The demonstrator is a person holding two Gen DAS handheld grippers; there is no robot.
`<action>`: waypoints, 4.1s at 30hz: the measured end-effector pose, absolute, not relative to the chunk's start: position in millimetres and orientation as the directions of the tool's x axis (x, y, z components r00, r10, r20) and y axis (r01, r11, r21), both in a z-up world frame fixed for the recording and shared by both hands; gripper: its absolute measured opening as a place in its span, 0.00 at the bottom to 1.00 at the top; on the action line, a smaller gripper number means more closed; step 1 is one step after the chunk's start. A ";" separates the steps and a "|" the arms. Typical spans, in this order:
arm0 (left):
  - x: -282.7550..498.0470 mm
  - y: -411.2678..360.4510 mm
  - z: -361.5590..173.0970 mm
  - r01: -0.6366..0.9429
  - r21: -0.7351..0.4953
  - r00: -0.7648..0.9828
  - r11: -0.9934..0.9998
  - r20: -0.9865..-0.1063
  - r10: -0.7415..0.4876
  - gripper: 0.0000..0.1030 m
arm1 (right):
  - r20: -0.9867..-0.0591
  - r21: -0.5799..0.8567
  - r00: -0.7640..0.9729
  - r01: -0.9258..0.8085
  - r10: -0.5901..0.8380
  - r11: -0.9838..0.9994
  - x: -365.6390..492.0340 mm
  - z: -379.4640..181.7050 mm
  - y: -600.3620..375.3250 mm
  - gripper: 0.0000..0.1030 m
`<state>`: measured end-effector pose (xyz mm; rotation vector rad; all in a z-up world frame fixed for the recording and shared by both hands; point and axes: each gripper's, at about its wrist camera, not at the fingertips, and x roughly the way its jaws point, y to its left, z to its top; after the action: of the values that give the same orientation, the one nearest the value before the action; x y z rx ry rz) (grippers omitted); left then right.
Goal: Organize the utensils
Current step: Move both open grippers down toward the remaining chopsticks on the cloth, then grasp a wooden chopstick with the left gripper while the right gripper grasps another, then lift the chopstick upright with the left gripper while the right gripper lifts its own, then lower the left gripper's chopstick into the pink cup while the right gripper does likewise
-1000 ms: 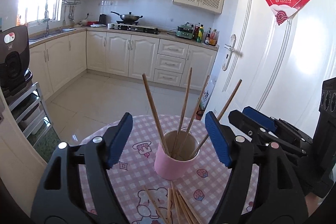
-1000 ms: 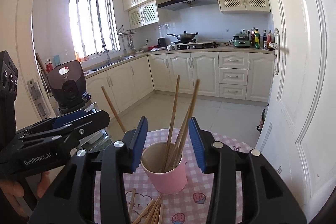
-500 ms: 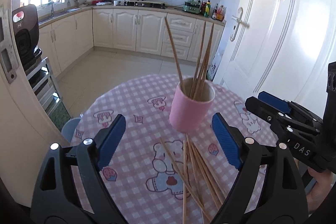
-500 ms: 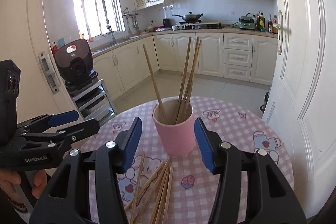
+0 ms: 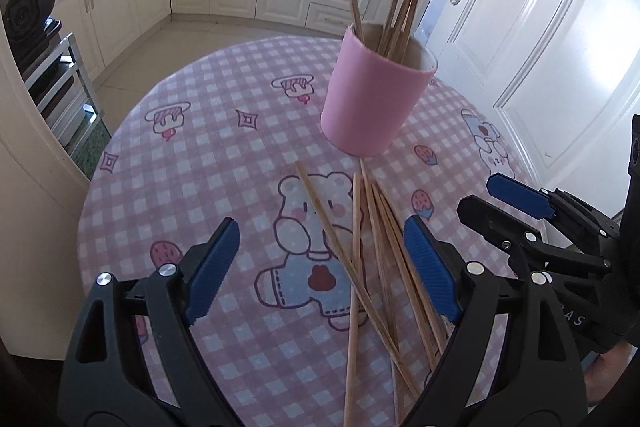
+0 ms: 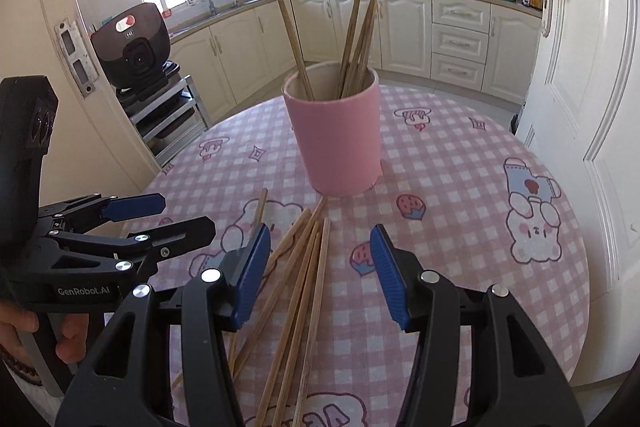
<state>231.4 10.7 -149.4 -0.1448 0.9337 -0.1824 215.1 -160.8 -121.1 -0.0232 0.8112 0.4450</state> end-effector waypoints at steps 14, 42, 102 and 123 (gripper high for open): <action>263.8 2.0 -188.4 0.049 -0.215 0.458 0.975 -0.863 -0.214 0.49 | -0.810 0.165 0.466 -0.401 0.356 0.901 234.6 -159.2 -160.2 0.42; 292.5 -9.3 -204.1 0.072 -0.141 0.451 0.987 -0.879 -0.158 0.32 | -0.865 0.099 0.403 -0.444 0.297 0.891 261.4 -173.0 -137.1 0.29; 217.3 -5.1 9.0 0.204 -0.185 0.821 0.961 -0.503 -0.271 0.06 | -0.438 0.200 0.736 -0.480 0.516 0.854 219.4 16.0 -176.1 0.04; 268.7 -2.0 41.1 0.109 -0.184 0.967 0.977 -0.208 -0.147 0.06 | -0.115 0.164 0.912 -0.374 0.395 0.913 255.5 51.1 -180.9 0.04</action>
<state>268.7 -2.0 41.1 -0.1721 0.2231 -0.1298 255.5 -180.9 51.1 0.1398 0.1476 0.3977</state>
